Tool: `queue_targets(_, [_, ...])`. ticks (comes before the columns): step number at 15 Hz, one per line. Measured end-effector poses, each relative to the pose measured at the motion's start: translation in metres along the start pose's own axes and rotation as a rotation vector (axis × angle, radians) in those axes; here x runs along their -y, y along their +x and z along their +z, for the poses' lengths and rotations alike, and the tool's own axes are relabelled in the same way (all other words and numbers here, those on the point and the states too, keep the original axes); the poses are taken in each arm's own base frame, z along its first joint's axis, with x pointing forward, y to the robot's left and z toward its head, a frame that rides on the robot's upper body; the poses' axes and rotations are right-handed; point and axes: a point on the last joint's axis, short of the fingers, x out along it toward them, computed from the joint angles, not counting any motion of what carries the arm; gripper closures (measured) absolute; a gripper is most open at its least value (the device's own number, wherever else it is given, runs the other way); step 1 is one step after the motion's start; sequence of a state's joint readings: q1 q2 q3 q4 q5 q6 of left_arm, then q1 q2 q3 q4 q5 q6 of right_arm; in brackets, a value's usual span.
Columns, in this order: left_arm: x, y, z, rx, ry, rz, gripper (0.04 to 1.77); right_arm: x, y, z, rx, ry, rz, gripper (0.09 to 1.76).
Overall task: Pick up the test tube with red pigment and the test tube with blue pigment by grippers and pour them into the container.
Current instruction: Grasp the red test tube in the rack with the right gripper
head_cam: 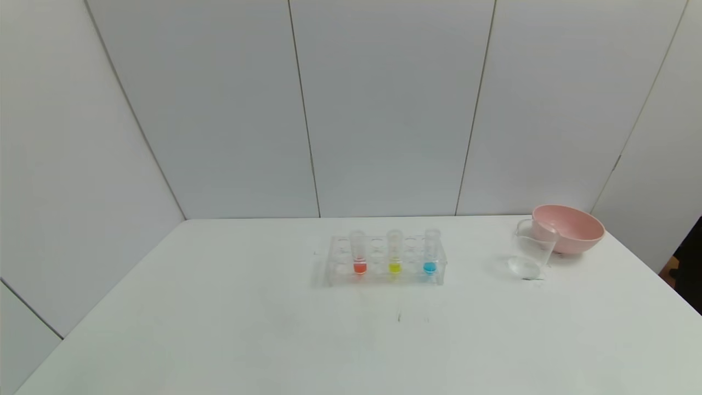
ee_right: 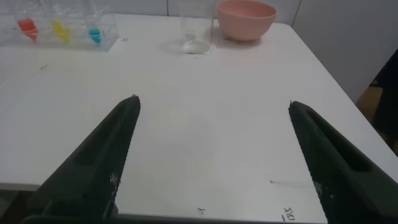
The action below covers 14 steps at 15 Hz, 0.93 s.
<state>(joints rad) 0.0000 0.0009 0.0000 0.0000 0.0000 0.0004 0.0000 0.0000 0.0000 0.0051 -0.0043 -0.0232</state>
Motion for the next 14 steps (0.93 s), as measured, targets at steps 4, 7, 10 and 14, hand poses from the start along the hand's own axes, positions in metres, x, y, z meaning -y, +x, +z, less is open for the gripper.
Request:
queue_targets(4, [0.000,0.000,0.000,0.000,0.000,0.000,0.05,0.000,0.000,0.001,0.009,-0.001,0.000,0.14])
queue_targets(7, [0.000,0.000,0.000,0.000,0.000,0.000,0.05,0.000,-0.005,0.023,0.056,-0.001,0.015,0.14])
queue_targets(10, [0.000,0.000,0.000,0.000,0.000,0.000,0.05,0.001,-0.005,0.069,0.095,0.015,0.027,0.14])
queue_targets(14, [0.000,0.000,0.000,0.000,0.000,0.000,0.05,0.002,0.020,0.115,0.045,0.025,0.037,0.14])
